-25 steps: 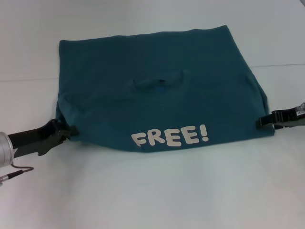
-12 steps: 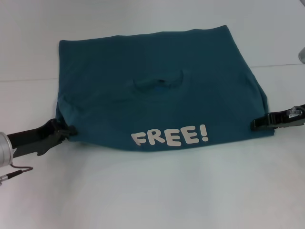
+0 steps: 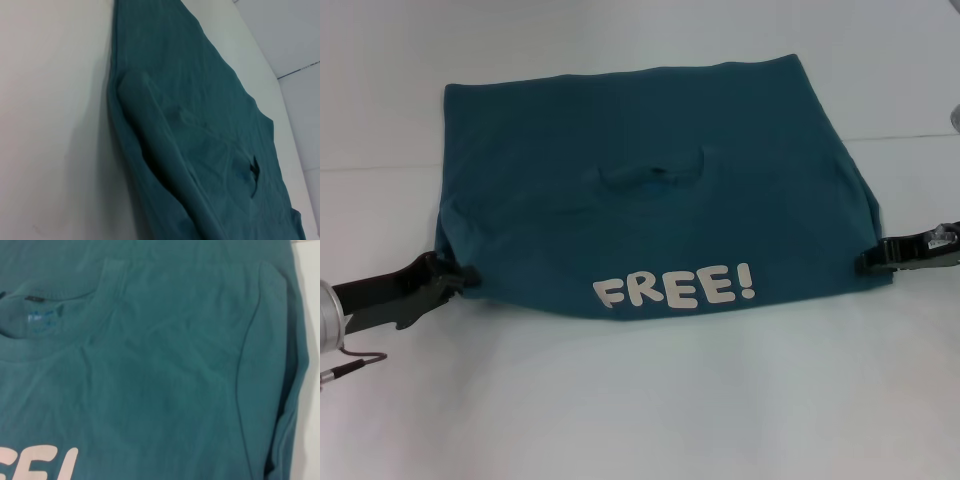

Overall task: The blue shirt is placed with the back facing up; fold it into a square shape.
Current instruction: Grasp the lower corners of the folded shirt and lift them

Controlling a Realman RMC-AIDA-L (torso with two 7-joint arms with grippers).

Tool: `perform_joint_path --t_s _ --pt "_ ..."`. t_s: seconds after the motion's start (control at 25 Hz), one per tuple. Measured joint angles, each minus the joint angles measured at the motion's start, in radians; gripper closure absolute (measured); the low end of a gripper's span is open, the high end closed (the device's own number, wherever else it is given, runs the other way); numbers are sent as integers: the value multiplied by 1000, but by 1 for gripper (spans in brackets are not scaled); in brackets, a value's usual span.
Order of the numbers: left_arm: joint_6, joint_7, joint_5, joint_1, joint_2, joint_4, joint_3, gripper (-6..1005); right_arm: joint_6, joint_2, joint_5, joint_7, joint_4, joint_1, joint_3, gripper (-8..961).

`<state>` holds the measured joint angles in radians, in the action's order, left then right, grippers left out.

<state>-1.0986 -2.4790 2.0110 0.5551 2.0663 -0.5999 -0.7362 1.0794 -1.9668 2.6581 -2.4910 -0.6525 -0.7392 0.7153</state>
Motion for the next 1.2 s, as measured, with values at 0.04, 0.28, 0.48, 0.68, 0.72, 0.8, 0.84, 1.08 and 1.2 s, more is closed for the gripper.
perform_joint_path --t_s 0.04,0.28,0.48,0.68,0.72,0.8,0.84,1.08,1.2 --pt "-1 0 0 0 0 0 0 952 4 2 -1 0 -2 1 1 391" --pt "-11 -2 8 0 -3 0 0 952 20 8 1 7 -5 1 4 628" --pt "-55 -3 13 -3 -19 -1 0 951 98 18 0 9 -36 6 0 910" --pt "-178 -24 85 -6 -35 -38 1 951 293 26 -1 -1 -129 23 -13 905" --pt "-215 -37 112 -9 -37 -56 2 951 348 26 0 -1 -156 27 -16 905" --pt "-282 -58 155 -18 -41 -93 2 951 454 27 3 2 -201 39 -17 903" --pt "-330 -70 177 -28 -43 -120 2 951 501 27 5 5 -221 48 -16 902" --pt "-566 -96 262 -116 -37 -260 52 953 700 35 7 41 -251 111 -7 896" --pt "-659 -91 304 -152 -30 -308 84 953 755 35 33 60 -247 148 2 894"
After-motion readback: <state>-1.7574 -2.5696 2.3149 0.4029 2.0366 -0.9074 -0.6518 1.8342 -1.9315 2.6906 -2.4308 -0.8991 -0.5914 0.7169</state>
